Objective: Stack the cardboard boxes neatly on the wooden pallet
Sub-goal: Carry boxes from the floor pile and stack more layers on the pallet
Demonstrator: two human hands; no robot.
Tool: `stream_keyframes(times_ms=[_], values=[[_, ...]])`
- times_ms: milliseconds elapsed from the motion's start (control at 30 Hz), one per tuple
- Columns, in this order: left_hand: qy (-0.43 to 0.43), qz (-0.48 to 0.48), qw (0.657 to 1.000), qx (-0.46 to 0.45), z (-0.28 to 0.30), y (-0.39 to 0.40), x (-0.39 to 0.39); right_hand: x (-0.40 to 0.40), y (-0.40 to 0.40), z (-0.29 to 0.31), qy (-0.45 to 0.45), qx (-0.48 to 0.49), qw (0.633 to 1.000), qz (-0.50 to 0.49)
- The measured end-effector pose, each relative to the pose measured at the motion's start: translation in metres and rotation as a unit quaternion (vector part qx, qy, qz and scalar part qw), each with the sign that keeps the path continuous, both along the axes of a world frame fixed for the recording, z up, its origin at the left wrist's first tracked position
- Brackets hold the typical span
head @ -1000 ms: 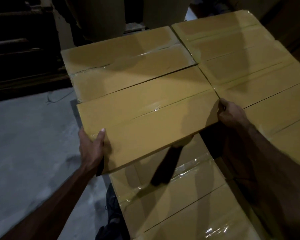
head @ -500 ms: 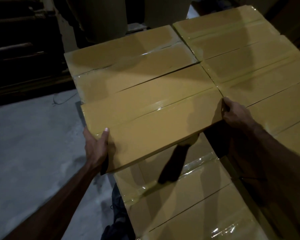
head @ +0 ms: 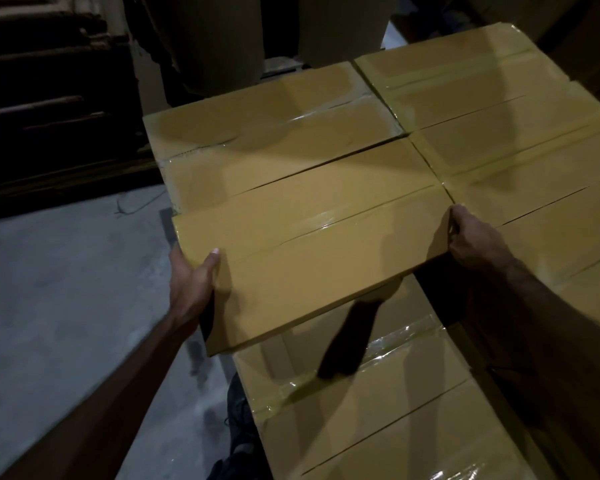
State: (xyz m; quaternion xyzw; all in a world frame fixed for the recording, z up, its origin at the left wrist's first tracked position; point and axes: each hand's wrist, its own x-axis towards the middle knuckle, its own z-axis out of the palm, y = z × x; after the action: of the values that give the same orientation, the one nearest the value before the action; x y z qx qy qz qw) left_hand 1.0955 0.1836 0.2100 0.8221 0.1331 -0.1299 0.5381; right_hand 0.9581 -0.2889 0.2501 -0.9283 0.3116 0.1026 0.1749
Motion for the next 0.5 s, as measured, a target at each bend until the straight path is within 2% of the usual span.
stream_keyframes(times_ms=[267, 500], values=[[-0.001, -0.003, 1.000, 0.008, 0.004, -0.006, 0.035, -0.002, 0.002, -0.003, -0.041, -0.012, 0.999, 0.025], [-0.003, 0.021, 0.999, 0.031, -0.003, -0.013, 0.068, 0.001, -0.002, -0.003, -0.036, -0.013, 0.999, 0.009]])
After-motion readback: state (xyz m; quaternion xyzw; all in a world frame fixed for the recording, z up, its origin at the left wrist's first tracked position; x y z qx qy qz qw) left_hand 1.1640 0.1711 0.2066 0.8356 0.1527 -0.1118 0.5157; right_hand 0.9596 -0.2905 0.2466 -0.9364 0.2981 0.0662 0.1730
